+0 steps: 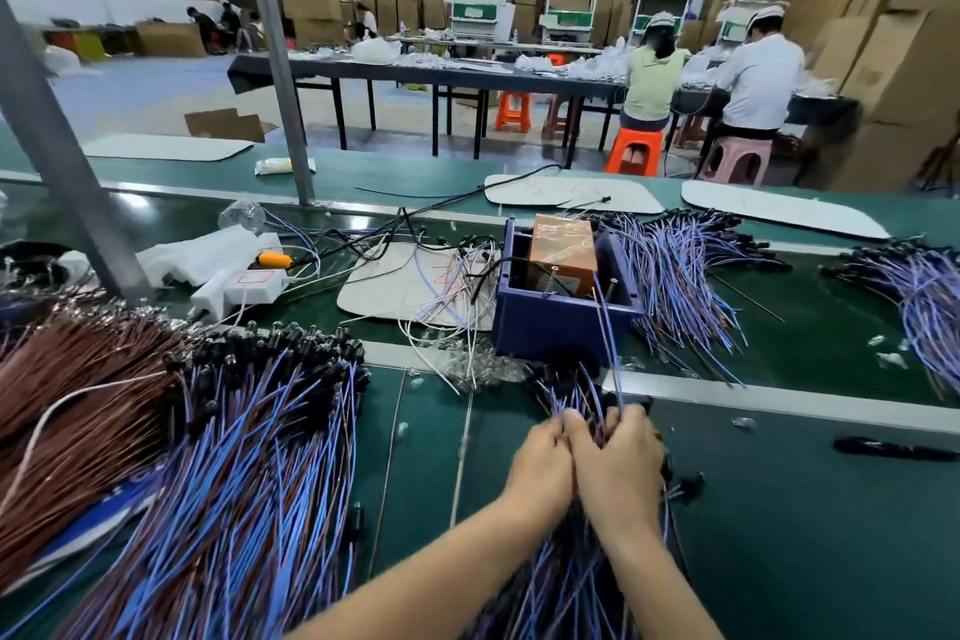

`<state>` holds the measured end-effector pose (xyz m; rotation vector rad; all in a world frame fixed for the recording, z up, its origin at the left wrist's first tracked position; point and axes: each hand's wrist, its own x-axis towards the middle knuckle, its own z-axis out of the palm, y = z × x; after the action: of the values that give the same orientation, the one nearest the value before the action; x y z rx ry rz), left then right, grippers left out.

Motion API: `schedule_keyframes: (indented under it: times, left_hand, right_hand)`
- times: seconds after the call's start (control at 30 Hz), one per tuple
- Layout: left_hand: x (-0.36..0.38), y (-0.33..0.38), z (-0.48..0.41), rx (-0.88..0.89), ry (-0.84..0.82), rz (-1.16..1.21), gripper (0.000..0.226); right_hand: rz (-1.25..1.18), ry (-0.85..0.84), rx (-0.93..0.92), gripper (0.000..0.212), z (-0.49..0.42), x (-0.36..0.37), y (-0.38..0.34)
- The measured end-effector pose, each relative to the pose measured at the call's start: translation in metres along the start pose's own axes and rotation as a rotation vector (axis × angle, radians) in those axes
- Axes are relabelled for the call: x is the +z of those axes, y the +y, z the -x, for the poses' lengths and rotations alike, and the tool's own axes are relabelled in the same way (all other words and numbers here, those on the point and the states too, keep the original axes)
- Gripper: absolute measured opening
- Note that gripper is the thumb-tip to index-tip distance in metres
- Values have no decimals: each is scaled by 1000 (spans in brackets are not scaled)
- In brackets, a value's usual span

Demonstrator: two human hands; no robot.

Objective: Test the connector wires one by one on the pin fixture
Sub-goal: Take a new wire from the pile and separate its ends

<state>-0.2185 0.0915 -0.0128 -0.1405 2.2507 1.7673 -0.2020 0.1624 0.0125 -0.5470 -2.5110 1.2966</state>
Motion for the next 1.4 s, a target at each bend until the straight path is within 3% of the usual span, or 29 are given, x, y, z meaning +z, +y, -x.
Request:
schedule_keyframes:
  times: [0.1,0.2,0.27,0.33,0.4,0.5,0.63,0.7,0.8,0.93,1.0,1.1,1.27,1.33,1.4]
  left_hand:
    - [15,4,1,-79,47,169,37]
    - [22,7,0,-117,-42,391,49]
    - [20,7,0,-96,-74,395,57]
    - [8,4,-7,-25,-71,160,41]
    - [-7,-3,-24,167,38,-196,28]
    - [-28,-2,-48,488,178,-610,27]
    - [-35,-7,-83,732,113,-1114,45]
    - [-38,-7,-95,799,98,-1240,47]
    - [-53,-6,-110,761,94,-1322,41]
    - [-87,-4,-110,820,77,-1264,31]
    - [-105,-7,-106,874,124,-1228,24]
    - [-120,-11,-98,820,191,-1278,22]
    - [-90,18,-93,1235,504,-1184,37]
    - [-69,44,-96,1136,503,-1151,39]
    - [-53,64,-104,863,397,-1245,39]
  right_hand:
    - [110,-64,32,43,-22,0,8]
    - [234,-99,43,45,-43,3,14]
    - [320,-90,47,51,-50,7,19]
    - [428,-68,24,50,-49,12,27]
    - [560,-51,-4,46,-45,15,36]
    - [616,-58,-30,37,-41,16,39]
    - [627,-95,-66,31,-42,9,47]
    - [631,-106,-70,30,-43,3,51]
    - [655,-110,-61,23,-44,-4,54]
    - [648,-94,-23,22,-48,-10,58]
    - [654,-90,-29,24,-49,-10,60]
    - [671,-82,-33,25,-48,-8,61]
    - [703,-71,-32,25,-48,-6,61]
    - [707,-74,-35,26,-48,-6,61]
    - [686,-75,-35,24,-47,-6,60]
